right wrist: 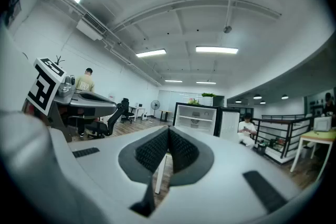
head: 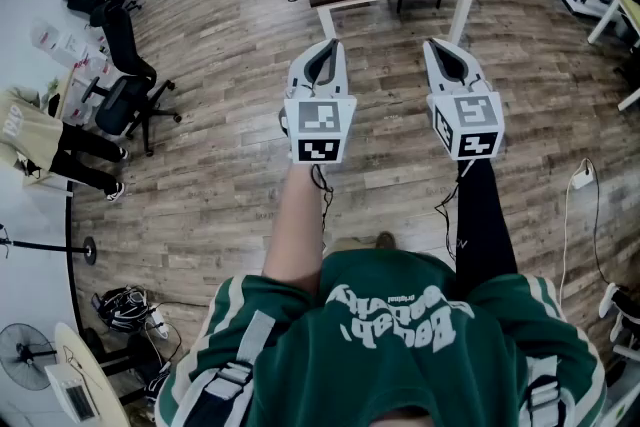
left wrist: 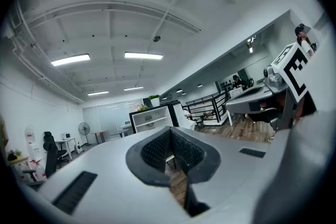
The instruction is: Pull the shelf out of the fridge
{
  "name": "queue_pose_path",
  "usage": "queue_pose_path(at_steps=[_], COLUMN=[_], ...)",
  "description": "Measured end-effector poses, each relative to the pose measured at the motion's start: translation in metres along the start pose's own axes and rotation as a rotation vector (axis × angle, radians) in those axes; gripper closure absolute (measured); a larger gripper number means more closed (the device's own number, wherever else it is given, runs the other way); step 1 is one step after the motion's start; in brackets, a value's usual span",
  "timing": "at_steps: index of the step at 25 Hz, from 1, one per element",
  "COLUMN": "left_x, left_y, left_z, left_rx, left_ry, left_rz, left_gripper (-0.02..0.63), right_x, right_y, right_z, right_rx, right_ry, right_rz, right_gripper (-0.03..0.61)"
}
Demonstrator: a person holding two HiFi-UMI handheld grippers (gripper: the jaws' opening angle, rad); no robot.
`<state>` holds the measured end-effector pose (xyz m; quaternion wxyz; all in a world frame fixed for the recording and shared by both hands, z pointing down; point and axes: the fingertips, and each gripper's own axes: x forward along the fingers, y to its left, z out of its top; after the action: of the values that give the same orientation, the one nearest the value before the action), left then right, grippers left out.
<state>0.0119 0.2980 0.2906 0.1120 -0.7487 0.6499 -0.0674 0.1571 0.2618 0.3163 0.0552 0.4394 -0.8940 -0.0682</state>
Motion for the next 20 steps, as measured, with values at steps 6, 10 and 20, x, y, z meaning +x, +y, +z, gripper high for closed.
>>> queue_pose_path(at_steps=[6, 10, 20], left_x=[0.008, 0.011, 0.013], left_y=[0.003, 0.005, 0.004], left_z=[-0.004, -0.002, 0.001], left_rx=[0.006, 0.012, 0.016], left_ry=[-0.006, -0.015, -0.027], left_rz=[0.005, 0.029, 0.03], left_gripper=[0.598, 0.597, 0.598], right_x=[0.006, 0.007, 0.008], right_y=[-0.011, -0.017, -0.023], right_z=[-0.005, -0.009, -0.011], right_rx=[0.011, 0.02, 0.035], right_ry=[0.001, 0.001, -0.012], right_rz=[-0.017, -0.034, -0.052], right_gripper=[0.571, 0.571, 0.571])
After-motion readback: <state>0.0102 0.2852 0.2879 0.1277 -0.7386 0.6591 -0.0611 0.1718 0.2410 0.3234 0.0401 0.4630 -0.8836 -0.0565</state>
